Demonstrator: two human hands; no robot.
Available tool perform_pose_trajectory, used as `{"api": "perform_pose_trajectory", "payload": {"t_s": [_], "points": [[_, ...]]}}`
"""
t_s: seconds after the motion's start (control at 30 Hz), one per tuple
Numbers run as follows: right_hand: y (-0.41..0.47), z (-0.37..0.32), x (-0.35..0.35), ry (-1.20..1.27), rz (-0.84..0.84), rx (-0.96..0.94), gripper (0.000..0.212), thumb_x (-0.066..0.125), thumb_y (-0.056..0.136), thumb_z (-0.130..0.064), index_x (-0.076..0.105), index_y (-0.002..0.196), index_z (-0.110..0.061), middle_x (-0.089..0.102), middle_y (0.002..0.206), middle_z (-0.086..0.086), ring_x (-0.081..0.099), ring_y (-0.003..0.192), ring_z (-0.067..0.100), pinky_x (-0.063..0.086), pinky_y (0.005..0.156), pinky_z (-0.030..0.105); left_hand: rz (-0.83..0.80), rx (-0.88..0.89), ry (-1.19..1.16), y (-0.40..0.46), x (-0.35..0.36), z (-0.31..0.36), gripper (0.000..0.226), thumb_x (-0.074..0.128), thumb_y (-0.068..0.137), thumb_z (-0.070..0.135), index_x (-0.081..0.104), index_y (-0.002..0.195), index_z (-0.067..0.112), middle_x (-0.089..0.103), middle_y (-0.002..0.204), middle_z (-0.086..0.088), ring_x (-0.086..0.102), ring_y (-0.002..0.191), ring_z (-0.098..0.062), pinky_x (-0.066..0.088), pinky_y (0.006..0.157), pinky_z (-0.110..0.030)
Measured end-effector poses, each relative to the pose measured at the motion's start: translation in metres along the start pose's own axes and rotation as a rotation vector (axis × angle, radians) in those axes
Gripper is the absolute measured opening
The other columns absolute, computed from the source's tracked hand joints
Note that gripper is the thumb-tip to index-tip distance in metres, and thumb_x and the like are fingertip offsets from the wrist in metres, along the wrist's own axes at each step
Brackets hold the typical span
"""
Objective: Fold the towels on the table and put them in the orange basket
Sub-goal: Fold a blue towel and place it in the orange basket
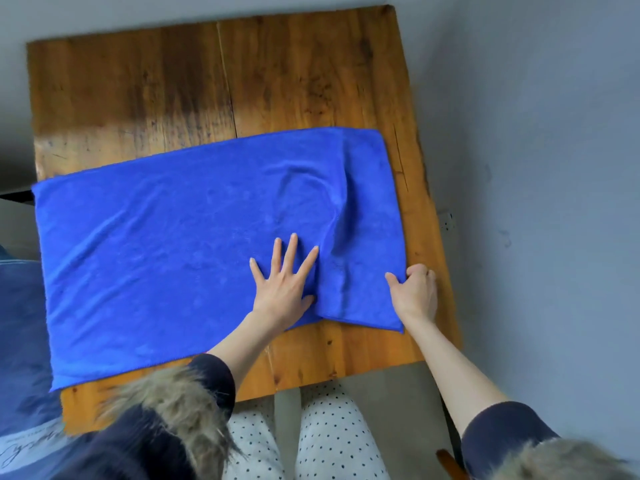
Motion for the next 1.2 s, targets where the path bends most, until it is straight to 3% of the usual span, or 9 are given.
{"api": "perform_pose_trajectory", "payload": {"t_s": [0.2, 0.4, 0.57, 0.67, 0.73, 0.83, 0.9, 1.03, 1.2], "points": [[0.021, 0.014, -0.02, 0.027, -0.005, -0.034, 0.018, 0.051, 0.095, -0.027, 0.045, 0.088, -0.012, 0.054, 0.084, 0.005, 0.047, 0.074, 0.022, 0.024, 0.046, 0.024, -0.02, -0.02, 0.048, 0.001, 0.004, 0.001, 0.087, 0.051, 0.086, 0.057, -0.008, 0.147, 0.037, -0.024, 0.155, -0.001, -0.018, 0.142, -0.029, 0.015, 0.103, -0.068], [0.059, 0.035, -0.064, 0.143, 0.067, 0.009, 0.015, 0.053, 0.093, -0.017, 0.053, 0.104, -0.006, 0.061, 0.1, 0.01, 0.054, 0.086, 0.026, 0.04, 0.068, 0.03, -0.031, -0.061, 0.074, 0.003, -0.004, 0.013, 0.083, 0.054, 0.088, 0.048, -0.002, 0.148, 0.032, -0.018, 0.156, -0.006, -0.013, 0.143, -0.032, 0.021, 0.105, -0.063], [0.066, 0.024, -0.073, 0.304, -0.092, 0.051, 0.024, 0.06, 0.087, -0.013, 0.06, 0.109, -0.004, 0.065, 0.111, 0.01, 0.06, 0.104, 0.029, 0.046, 0.08, 0.032, 0.008, -0.102, -0.013, 0.008, -0.016, 0.025, 0.065, 0.051, 0.093, 0.031, 0.017, 0.148, 0.021, -0.004, 0.157, -0.011, -0.005, 0.144, -0.03, 0.018, 0.11, -0.051], [0.049, 0.009, -0.062, 0.491, -0.276, 0.049, 0.019, 0.062, 0.083, -0.009, 0.059, 0.099, 0.001, 0.067, 0.097, 0.016, 0.065, 0.088, 0.029, 0.053, 0.077, 0.042, 0.159, -0.029, -0.337, 0.007, -0.029, 0.041, 0.042, 0.051, 0.092, 0.013, 0.046, 0.134, 0.01, 0.033, 0.146, -0.013, 0.026, 0.137, -0.027, 0.027, 0.106, -0.032], [0.035, -0.001, -0.055, 0.673, -0.411, 0.085, 0.012, 0.061, 0.085, -0.003, 0.058, 0.096, -0.004, 0.067, 0.089, 0.01, 0.066, 0.078, 0.022, 0.058, 0.065, 0.036, 0.178, -0.049, -0.709, 0.007, -0.037, 0.058, 0.03, 0.05, 0.092, 0.006, 0.057, 0.121, 0.01, 0.054, 0.128, -0.007, 0.049, 0.119, -0.021, 0.038, 0.097, -0.023], [0.023, -0.017, -0.05, 0.819, -0.565, 0.078, 0.015, 0.056, 0.089, -0.004, 0.059, 0.086, -0.019, 0.067, 0.087, 0.004, 0.066, 0.077, 0.016, 0.057, 0.066, 0.024, 0.089, -0.13, -1.002, 0.014, -0.041, 0.086, 0.025, 0.051, 0.093, 0.012, 0.059, 0.116, 0.016, 0.066, 0.108, -0.002, 0.062, 0.102, -0.016, 0.048, 0.083, -0.019], [0.023, -0.022, -0.051, 0.843, -0.599, 0.066, 0.013, 0.051, 0.094, -0.006, 0.058, 0.102, -0.013, 0.066, 0.099, 0.01, 0.065, 0.09, 0.021, 0.055, 0.076, 0.027, 0.003, -0.162, -1.034, 0.022, -0.037, 0.101, 0.031, 0.055, 0.091, 0.02, 0.054, 0.123, 0.018, 0.064, 0.108, 0.001, 0.061, 0.1, -0.014, 0.044, 0.07, -0.01], [0.036, -0.02, -0.054, 0.839, -0.561, 0.085, 0.028, 0.043, 0.097, -0.007, 0.051, 0.123, -0.002, 0.064, 0.108, 0.018, 0.064, 0.096, 0.026, 0.054, 0.081, 0.03, -0.124, -0.221, -0.899, 0.035, -0.023, 0.117, 0.056, 0.066, 0.084, 0.026, 0.041, 0.133, 0.014, 0.057, 0.115, -0.006, 0.055, 0.1, -0.02, 0.044, 0.074, -0.019], [0.062, -0.01, -0.055, 0.678, -0.355, 0.154, 0.021, 0.049, 0.095, -0.017, 0.062, 0.103, -0.003, 0.065, 0.078, 0.007, 0.062, 0.069, 0.017, 0.054, 0.071, 0.026, -0.084, -0.28, -0.72, 0.047, -0.019, 0.114, 0.029, 0.063, 0.085, 0.025, 0.054, 0.11, 0.014, 0.058, 0.103, -0.006, 0.056, 0.095, -0.025, 0.046, 0.077, -0.035]]}}
Point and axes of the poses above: each hand's wrist, its own y-axis towards the middle knuckle, its own x-axis out of the palm, z = x × y, the point moved 3 cm from there along y, towards the middle knuckle
